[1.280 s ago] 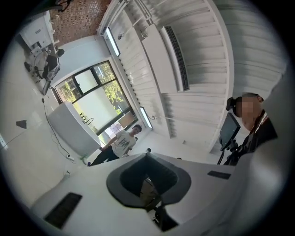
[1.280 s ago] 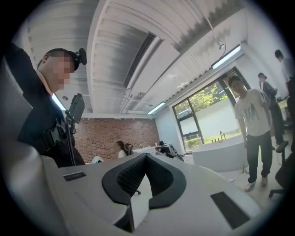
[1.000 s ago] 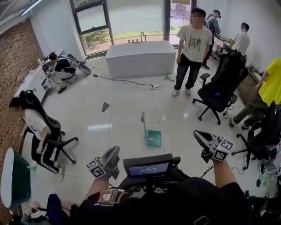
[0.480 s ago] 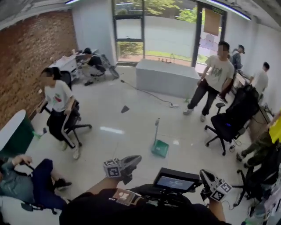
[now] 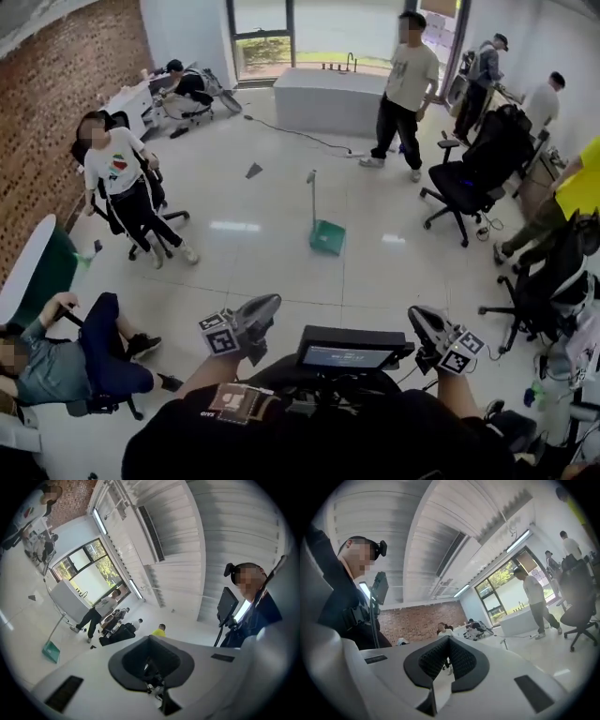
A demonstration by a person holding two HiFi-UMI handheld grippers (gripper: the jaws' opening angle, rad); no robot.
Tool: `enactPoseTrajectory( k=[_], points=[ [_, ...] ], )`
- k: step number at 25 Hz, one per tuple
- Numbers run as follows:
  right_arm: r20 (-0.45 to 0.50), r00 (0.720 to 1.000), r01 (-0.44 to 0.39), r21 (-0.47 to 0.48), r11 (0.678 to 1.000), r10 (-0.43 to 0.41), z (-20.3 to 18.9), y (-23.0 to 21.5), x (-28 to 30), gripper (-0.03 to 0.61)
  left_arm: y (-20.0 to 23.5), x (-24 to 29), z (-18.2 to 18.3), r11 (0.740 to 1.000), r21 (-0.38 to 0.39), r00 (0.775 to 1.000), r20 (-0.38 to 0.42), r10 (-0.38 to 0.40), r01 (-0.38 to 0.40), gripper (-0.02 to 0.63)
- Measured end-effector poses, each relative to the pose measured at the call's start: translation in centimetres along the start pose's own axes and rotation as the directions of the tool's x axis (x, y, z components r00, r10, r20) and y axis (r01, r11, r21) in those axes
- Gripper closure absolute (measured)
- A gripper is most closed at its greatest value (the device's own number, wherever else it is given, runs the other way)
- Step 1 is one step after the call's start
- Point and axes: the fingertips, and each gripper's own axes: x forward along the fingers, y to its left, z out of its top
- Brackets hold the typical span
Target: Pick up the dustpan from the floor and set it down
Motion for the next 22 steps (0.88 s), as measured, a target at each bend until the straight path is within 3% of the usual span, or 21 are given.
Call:
enactPoseTrajectory(
  k=[2,6,10,12,15,18,22],
  points=[
    [0.025,0.999,0.021,-0.037,0.999,-0.02,-1.0,4.2,-1.9,0.568,-1.9,-3.8,-1.4,1.0,0.006,1.0,-0.001,-0.014,0.014,0.609],
    [0.04,0.998,0.05,-0.096,0.994,-0.046,-6.2,11.3,-11.4,0.568,-8.4,-9.2,-9.2,0.998,0.021,0.998,-0.016,-0.053,0.053,0.609],
    [-0.001,0.989,0.145,-0.054,0.988,-0.146,-12.8,20.1,-17.8,0.568,-15.0,-18.3,-14.0,0.997,-0.022,0.996,-0.055,-0.073,0.072,0.609],
    [-0.028,0.989,0.143,-0.049,0.988,-0.145,-15.2,25.7,-18.6,0.568,-17.9,-23.4,-14.6,0.998,0.002,0.994,-0.082,-0.068,0.069,0.609],
    [0.001,0.994,0.113,-0.065,0.991,-0.114,-13.4,31.3,-18.3,0.568,-21.2,-27.2,-12.9,0.998,0.037,0.995,-0.082,-0.05,0.054,0.609],
    [-0.053,0.994,0.095,0.005,0.995,-0.095,-15.5,36.1,-21.9,0.568,-26.1,-31.3,-16.1,1.0,-0.002,0.995,-0.1,0.014,-0.014,0.609],
    [-0.04,0.998,0.053,0.009,0.999,-0.052,-15.8,38.5,-26.6,0.568,-30.8,-31.5,-18.3,0.999,-0.01,0.999,-0.026,0.037,-0.037,0.609]
  ],
)
